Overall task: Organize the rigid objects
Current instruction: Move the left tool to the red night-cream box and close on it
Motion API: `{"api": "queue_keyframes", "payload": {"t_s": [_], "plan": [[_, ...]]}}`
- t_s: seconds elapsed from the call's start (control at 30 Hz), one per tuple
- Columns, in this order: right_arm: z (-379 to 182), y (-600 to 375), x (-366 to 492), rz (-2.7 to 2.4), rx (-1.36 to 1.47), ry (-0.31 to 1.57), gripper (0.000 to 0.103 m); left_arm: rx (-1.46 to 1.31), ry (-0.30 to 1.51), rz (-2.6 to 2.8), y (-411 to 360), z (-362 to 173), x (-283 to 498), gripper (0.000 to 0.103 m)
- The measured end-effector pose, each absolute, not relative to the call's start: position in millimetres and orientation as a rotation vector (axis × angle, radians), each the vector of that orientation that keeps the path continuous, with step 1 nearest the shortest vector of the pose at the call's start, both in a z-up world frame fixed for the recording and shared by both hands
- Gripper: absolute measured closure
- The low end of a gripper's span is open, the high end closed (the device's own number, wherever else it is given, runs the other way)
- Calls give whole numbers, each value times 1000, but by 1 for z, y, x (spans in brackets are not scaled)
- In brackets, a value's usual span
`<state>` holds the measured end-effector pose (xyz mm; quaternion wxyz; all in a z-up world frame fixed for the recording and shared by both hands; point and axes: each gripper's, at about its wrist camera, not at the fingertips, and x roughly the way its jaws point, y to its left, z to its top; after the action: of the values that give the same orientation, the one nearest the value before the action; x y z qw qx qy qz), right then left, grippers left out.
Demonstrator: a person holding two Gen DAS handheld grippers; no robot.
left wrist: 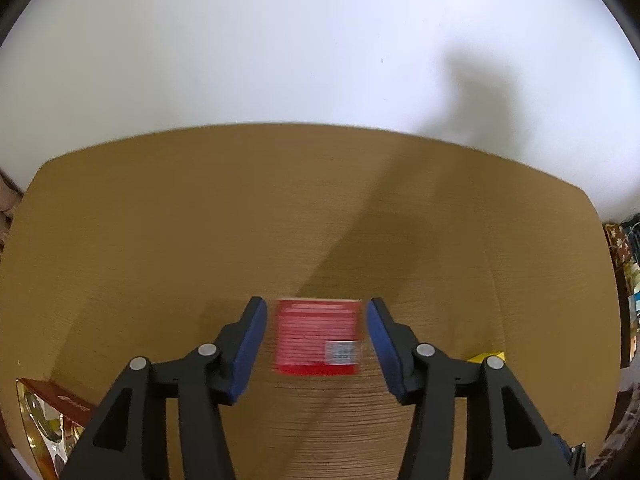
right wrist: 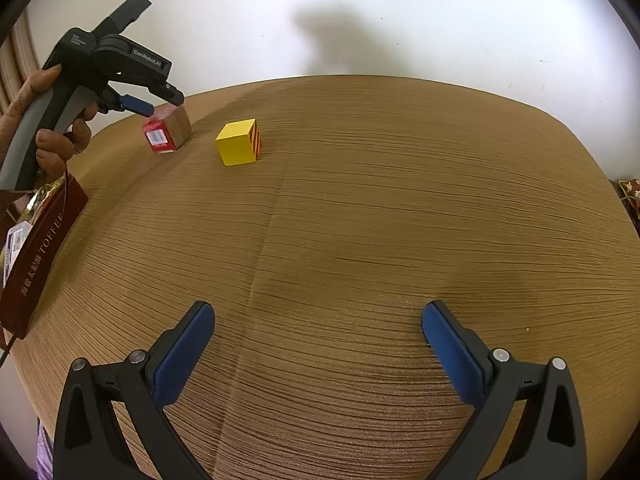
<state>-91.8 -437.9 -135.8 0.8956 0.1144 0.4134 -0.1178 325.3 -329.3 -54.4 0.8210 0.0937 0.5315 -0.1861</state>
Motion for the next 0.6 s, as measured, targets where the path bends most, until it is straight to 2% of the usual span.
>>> {"api": "queue_keyframes", "payload": {"t_s": [0.6], "plan": [[-135,-434,-86,-246,237,859,0,266,1175,-384,-341,-65,336,50]]}}
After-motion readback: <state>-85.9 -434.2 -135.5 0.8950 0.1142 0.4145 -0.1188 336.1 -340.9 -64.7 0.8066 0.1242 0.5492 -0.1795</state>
